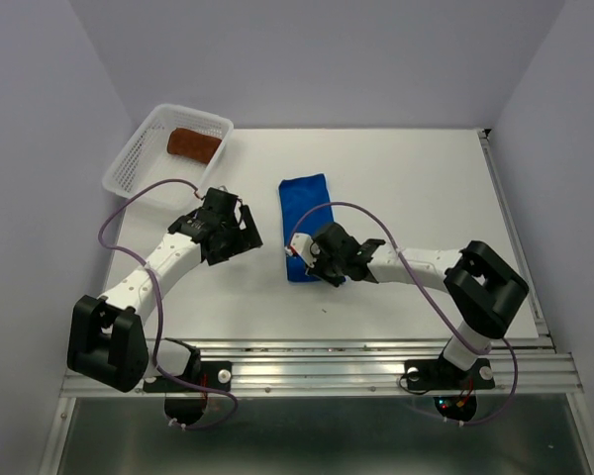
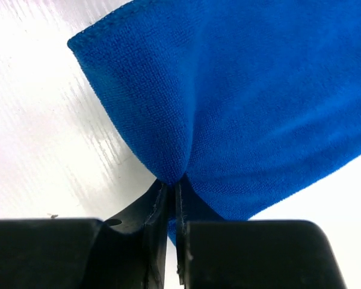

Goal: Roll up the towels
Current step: Roll the towel

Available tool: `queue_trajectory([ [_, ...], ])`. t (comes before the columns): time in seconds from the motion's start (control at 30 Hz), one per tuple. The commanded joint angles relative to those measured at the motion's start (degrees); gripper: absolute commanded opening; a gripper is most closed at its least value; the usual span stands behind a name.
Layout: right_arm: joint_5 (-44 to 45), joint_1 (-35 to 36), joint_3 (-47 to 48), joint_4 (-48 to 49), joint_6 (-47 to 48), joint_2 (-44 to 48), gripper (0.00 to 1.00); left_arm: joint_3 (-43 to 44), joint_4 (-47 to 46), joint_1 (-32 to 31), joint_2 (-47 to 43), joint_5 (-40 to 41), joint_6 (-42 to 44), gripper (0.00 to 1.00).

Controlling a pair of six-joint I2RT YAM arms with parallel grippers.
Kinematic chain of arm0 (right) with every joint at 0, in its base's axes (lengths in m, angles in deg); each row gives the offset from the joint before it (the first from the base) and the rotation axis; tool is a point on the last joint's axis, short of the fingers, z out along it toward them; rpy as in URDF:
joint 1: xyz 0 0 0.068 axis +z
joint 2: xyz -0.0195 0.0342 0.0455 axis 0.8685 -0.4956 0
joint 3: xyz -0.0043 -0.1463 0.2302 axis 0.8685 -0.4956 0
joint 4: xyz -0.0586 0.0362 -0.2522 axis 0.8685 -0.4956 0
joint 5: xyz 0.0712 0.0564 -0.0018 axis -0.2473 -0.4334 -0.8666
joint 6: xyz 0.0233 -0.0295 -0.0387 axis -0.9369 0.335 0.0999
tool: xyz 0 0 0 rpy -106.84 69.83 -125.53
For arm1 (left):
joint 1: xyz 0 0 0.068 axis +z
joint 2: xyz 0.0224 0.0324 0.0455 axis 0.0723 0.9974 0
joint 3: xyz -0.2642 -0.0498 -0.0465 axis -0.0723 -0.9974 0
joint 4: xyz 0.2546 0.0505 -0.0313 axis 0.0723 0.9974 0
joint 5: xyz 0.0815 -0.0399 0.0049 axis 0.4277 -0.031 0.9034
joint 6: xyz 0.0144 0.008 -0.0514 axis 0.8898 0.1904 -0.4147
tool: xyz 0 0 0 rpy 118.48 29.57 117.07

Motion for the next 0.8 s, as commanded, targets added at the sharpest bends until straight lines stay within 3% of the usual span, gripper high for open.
queue_trajectory([
  [0.0,-1.24,0.03,2.1,-2.12,-3.54,3.71,0.05,-0.76,-0.45,-0.37,-1.27,-0.18,0.81,0.99],
  [0.37,2.98,0.03,8.34,-4.14,3.92,2.05,0.08,-0.85,-2.3,-0.63,-1.35,-5.19,2.83,0.99],
  [0.77,5.7,-3.48,16.16,-4.85,9.29,-5.86,0.08,-4.89,-9.85,-0.72,-2.24,-13.53,4.59,0.99],
])
